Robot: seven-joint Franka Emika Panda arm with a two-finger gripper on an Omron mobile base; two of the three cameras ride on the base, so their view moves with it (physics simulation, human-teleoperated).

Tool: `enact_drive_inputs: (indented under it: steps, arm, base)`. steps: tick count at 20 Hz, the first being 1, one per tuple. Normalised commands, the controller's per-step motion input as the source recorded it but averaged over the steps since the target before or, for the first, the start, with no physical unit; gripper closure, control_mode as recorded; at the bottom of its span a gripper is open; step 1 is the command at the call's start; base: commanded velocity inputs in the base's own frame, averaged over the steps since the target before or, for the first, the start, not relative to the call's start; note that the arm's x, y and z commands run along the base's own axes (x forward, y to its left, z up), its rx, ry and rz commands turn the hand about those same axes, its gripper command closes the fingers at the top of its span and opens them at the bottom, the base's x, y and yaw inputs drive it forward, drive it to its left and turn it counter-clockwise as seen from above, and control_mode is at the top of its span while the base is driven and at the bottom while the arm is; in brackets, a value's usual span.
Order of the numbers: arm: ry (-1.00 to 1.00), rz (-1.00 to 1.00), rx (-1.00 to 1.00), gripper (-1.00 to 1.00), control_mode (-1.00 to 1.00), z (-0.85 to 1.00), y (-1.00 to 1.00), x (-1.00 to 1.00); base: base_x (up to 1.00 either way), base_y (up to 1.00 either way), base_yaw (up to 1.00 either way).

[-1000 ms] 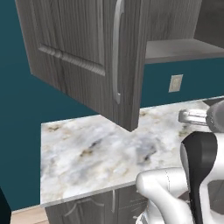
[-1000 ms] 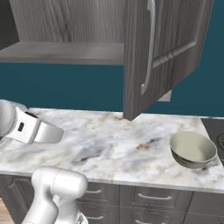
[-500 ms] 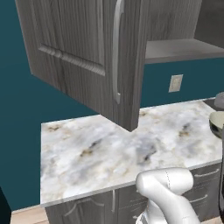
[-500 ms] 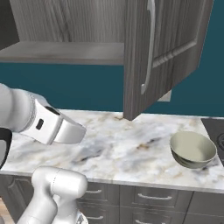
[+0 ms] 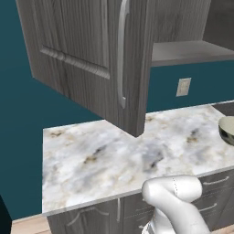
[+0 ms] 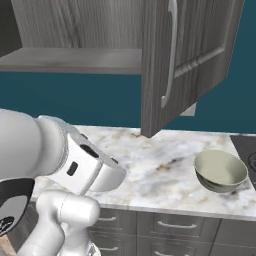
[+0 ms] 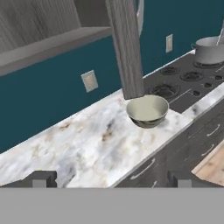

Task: Open the cabinet and move the ladle to the pot. Then close the cabinet.

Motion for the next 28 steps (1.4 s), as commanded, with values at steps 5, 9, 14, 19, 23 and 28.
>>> enact_drive_inputs:
  steps: [5,9,14,19,23,28]
  arm:
    - [-0.04,-0.04,0.04,-1.0,-1.0,0.0,-0.74,0.52]
    - [-0.23,0.0,0.09,-1.0,-1.0,-0.23,-0.67,0.18]
    - [-0.32,0.01,0.12,-1.0,-1.0,-0.32,-0.65,0.15]
    - [-0.19,0.05,0.16,-1.0,-1.0,-0.13,-0.72,0.57]
    - [-0.08,0.09,0.2,-1.0,-1.0,-0.09,-0.63,0.83]
    - [-0.01,0.16,0.25,-1.0,-1.0,-0.04,-0.51,0.94]
  base:
    - [0.0,0.0,0.0]
    - [0.0,0.0,0.0]
    - [0.0,0.0,0.0]
    - [0.0,0.0,0.0]
    - [0.0,0.0,0.0]
    - [0.0,0.0,0.0]
